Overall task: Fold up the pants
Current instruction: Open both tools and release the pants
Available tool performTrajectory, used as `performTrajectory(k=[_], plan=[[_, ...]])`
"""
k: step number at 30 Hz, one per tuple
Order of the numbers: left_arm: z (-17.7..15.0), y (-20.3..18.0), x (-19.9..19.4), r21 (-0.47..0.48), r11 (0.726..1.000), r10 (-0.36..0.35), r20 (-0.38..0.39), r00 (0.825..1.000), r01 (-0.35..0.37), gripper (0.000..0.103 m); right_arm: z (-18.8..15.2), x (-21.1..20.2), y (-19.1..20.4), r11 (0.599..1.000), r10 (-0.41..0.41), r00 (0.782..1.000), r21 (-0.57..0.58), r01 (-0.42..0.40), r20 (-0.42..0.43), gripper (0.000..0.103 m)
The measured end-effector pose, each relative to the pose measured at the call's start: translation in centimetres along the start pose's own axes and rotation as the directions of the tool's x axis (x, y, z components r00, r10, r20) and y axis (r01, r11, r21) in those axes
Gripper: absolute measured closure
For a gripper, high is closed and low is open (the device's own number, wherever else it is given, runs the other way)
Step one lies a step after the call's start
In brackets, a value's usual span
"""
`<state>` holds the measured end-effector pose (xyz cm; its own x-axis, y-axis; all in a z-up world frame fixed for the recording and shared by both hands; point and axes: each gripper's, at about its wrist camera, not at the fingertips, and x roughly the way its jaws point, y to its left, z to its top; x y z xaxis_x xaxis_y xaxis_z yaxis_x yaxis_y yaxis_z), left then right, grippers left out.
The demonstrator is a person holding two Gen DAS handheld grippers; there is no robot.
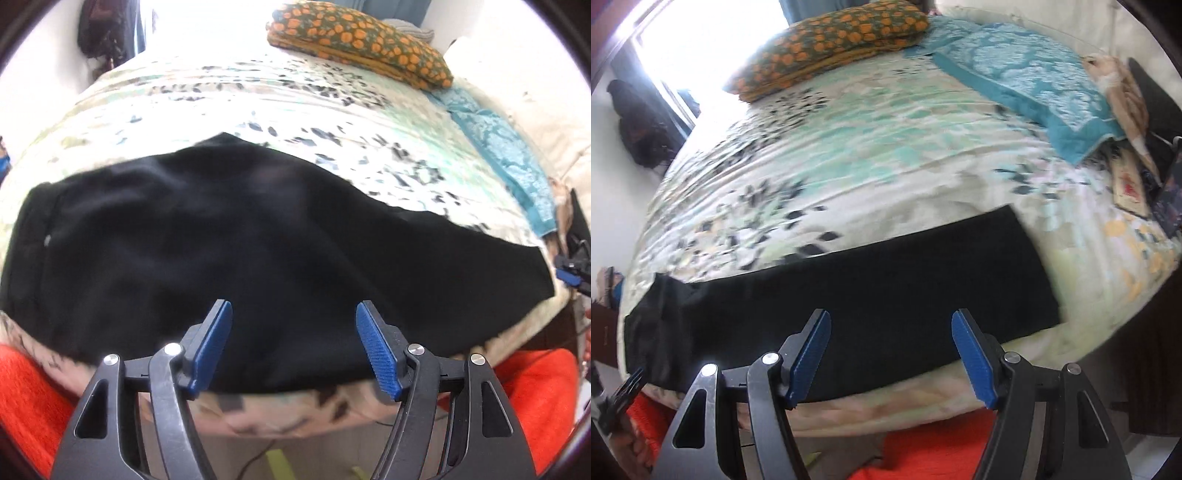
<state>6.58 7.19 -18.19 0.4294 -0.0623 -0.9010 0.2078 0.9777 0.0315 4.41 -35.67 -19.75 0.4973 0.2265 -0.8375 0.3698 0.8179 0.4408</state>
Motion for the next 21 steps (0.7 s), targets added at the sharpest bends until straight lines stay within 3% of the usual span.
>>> performTrajectory(k=[3, 5, 6, 7, 8, 9, 11, 13, 15, 17, 18, 19, 20, 21], plan=[[-0.5, 1.6, 2.9, 0.136, 0.978, 0.168, -0.093, 0.981, -0.155, 0.044, -1.6, 3.4, 8.7, 0.988, 0.108, 0.993, -0.101, -0.113, -0.05, 0.031], [-1.5, 2.8, 2.9, 0.216, 0.945, 0.264, -0.051, 0.963, -0.247, 0.044, -3.3, 6.8, 13.5, 0.97, 0.123, 0.986, -0.195, -0.142, -0.109, 0.03], [-1.8, 3.8, 2.6, 0.216, 0.924, 0.329, -0.036, 0.944, -0.314, 0.044, -4.4, 8.9, 15.0, 0.962, 0.075, 0.986, -0.25, -0.111, -0.149, 0.03], [-1.8, 5.2, 2.2, 0.178, 0.924, 0.35, -0.043, 0.936, -0.338, 0.043, -5.5, 11.0, 15.6, 0.953, -0.013, 0.984, -0.299, -0.042, -0.178, 0.03], [-1.7, 7.1, 1.6, 0.108, 0.931, 0.356, -0.06, 0.933, -0.349, 0.042, -6.4, 12.4, 15.3, 0.947, -0.056, 0.983, -0.322, -0.003, -0.174, 0.024], [-1.7, 8.6, 1.1, 0.044, 0.935, 0.355, -0.07, 0.932, -0.353, 0.037, -6.8, 12.2, 14.6, 0.95, -0.022, 0.994, -0.313, -0.013, -0.107, 0.019], [-1.9, 10.5, 0.3, -0.041, 0.95, 0.308, -0.069, 0.949, -0.311, 0.035, -6.9, 12.5, 13.6, 0.959, -0.013, 0.995, -0.282, -0.015, -0.1, 0.014], [-1.9, 10.9, -0.7, -0.066, 0.952, 0.297, -0.04, 0.954, -0.299, 0.036, -6.5, 12.5, 13.7, 0.958, -0.026, 0.993, -0.287, -0.008, -0.117, 0.011], [-1.4, 10.9, -2.0, -0.046, 0.958, 0.284, 0.037, 0.958, -0.282, 0.035, -6.4, 12.8, 14.0, 0.958, -0.042, 0.992, -0.287, 0.007, -0.116, 0.006], [-0.6, 11.6, -2.2, -0.023, 0.952, 0.307, 0.08, 0.948, -0.306, 0.029, -6.5, 12.9, 14.2, 0.96, -0.051, 0.994, -0.28, 0.021, -0.098, 0.001], [-0.5, 12.3, -1.7, -0.019, 0.943, 0.333, 0.064, 0.941, -0.332, 0.029, -6.6, 12.9, 14.3, 0.959, -0.059, 0.994, -0.282, 0.031, -0.09, 0.0], [-0.6, 13.4, -0.6, -0.008, 0.921, 0.389, 0.006, 0.921, -0.389, 0.03, -6.6, 12.9, 14.4, 0.959, -0.065, 0.994, -0.281, 0.038, -0.086, 0.0], [-1.3, 15.2, 1.1, -0.003, 0.89, 0.455, -0.079, 0.887, -0.456, 0.025, -6.5, 12.9, 14.3, 0.96, -0.064, 0.994, -0.277, 0.038, -0.085, 0.0], [-1.4, 16.8, 1.3, -0.057, 0.899, 0.429, -0.081, 0.9, -0.434, 0.018, -6.4, 12.9, 14.3, 0.961, -0.061, 0.994, -0.275, 0.035, -0.087, 0.0]])
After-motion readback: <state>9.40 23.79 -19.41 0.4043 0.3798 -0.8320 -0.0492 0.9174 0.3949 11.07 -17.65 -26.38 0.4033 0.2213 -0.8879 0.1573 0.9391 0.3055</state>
